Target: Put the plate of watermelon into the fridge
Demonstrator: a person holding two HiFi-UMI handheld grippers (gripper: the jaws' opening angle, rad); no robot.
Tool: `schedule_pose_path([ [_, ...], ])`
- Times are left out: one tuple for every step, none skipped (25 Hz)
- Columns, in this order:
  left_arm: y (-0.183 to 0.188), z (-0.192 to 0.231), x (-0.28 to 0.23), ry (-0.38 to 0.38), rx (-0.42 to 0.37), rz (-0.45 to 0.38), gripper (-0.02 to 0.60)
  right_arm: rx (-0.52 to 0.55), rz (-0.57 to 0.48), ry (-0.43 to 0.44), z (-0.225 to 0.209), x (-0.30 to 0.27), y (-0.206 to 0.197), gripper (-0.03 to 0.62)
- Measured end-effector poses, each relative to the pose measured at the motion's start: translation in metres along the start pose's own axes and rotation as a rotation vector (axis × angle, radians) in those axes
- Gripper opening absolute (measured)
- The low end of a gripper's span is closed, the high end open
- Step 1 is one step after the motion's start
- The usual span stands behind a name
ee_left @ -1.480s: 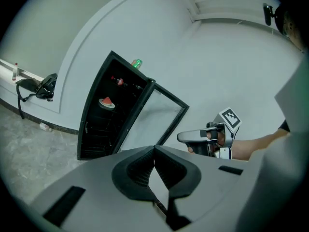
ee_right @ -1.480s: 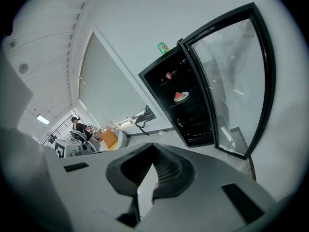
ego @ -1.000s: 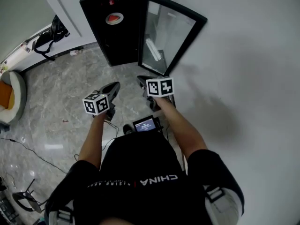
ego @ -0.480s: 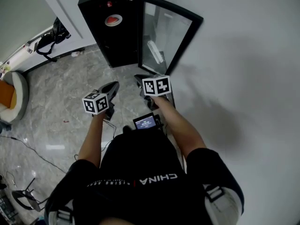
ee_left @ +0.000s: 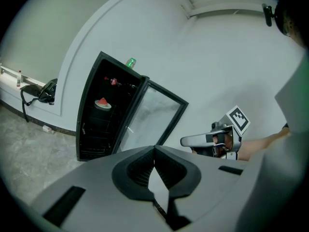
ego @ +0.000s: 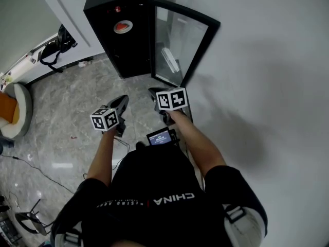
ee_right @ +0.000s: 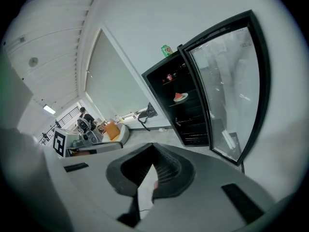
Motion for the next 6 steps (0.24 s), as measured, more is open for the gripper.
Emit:
schedule_pose_path([
  [0.0005,0.0012,0.0000,0.005,-0.003,0.003,0.012,0.002,0.000,-0.002,-0.0002,0.0003,0.0012,0.015],
  [0.0008,0.0022,0.0000,0.010,-0.008,0.007,0.012,0.005,0.000,-0.004,-0.0002,0.0004,0.0023,0.015],
  [0.0010,0.0029,-0.0002,0.015,-0.011,0.009,0.012,0.008,0.001,-0.006,-0.0003,0.0005,0.0032,0.015],
  [0.0011,0.0034,-0.0004,0.018,-0.013,0.010,0.012,0.011,0.001,-0.007,-0.0005,0.0007,0.0039,0.015],
  [0.0013,0.0037,-0.0007,0.022,-0.015,0.011,0.012,0.015,0.002,-0.007,-0.0007,0.0010,0.0046,0.015],
  [0.0015,0.0039,-0.0010,0.025,-0.016,0.011,0.012,0.018,0.002,-0.008,-0.0009,0.0012,0.0053,0.015],
])
Point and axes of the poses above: the fingertips, and each gripper's own axes: x backward along the fingers, z to its left, y out of its top, the point moved 4 cm from there along x, backward along the fingers, and after that the axes turned 7 degrees about -x, right-handed, at the moved point
